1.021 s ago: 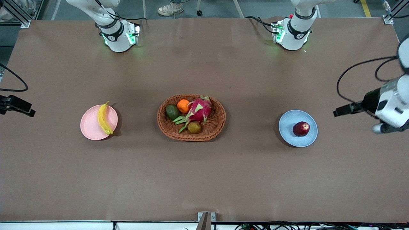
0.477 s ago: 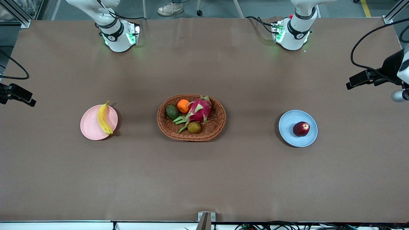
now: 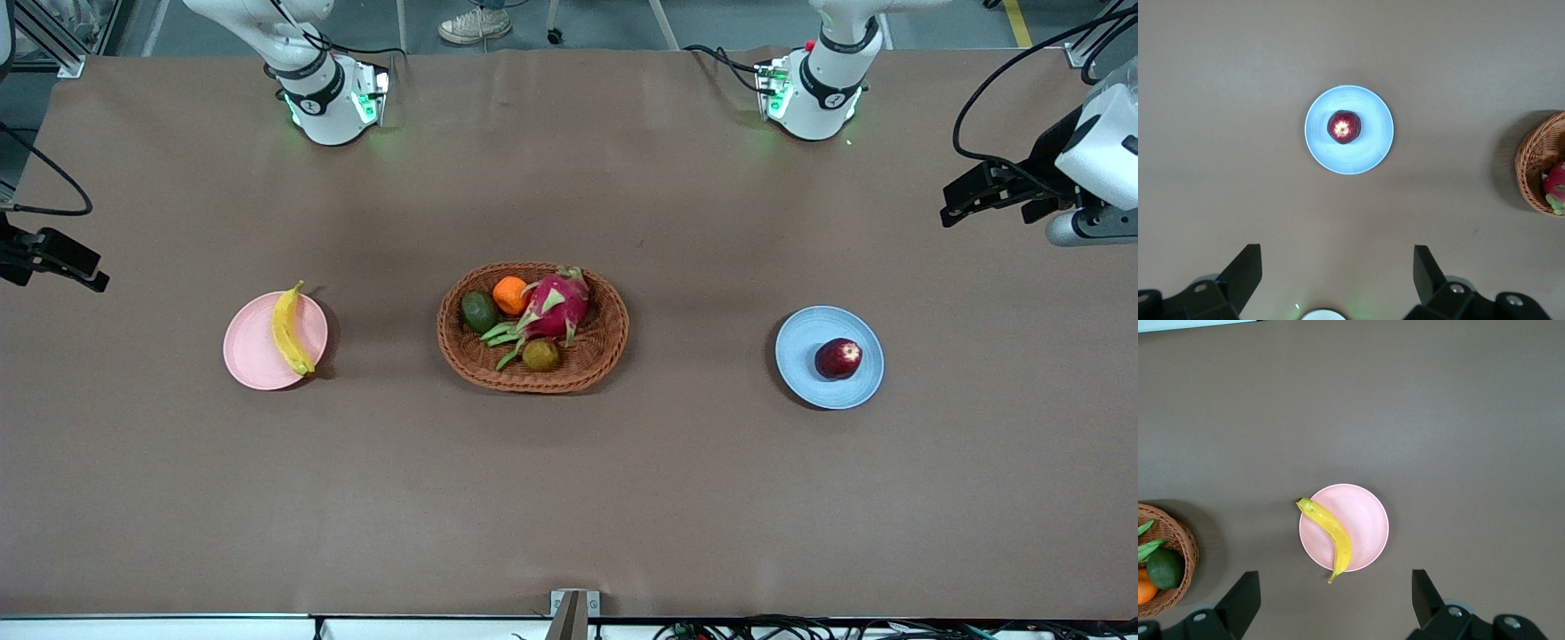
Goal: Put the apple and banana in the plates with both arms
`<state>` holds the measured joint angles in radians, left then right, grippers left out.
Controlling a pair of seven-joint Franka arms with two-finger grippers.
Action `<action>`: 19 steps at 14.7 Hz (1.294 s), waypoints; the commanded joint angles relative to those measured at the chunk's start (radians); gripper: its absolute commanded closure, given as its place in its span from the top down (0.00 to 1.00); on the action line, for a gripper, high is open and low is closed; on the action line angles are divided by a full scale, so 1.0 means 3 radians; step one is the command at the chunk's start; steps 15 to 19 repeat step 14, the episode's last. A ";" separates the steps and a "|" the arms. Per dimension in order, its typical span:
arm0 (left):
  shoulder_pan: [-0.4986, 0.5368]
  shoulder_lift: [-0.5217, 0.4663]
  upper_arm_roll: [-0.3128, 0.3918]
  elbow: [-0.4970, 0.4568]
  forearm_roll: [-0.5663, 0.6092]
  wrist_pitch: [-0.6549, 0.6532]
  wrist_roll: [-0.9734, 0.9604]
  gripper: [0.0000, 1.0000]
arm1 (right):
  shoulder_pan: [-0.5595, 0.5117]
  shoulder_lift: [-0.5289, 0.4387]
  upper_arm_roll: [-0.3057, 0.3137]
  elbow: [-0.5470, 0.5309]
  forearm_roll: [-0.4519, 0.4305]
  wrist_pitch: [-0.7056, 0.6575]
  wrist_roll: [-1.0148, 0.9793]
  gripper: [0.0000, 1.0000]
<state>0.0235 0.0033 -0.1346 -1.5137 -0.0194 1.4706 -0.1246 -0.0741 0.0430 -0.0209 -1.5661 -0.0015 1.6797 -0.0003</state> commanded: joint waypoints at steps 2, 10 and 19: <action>-0.0002 -0.0313 0.0050 -0.0385 0.0054 0.0170 0.0170 1.00 | -0.0009 -0.0215 0.0018 -0.0241 -0.0056 0.0072 -0.0024 1.00; 0.0004 -0.0124 0.0060 -0.0114 0.0054 0.0124 0.0232 1.00 | -0.0024 -0.0271 0.0008 -0.0338 -0.0051 0.0077 -0.0024 1.00; 0.0009 -0.0124 0.0060 -0.0114 0.0065 0.0104 0.0226 1.00 | -0.0019 -0.0276 0.0003 -0.0338 -0.0051 0.0077 -0.0024 1.00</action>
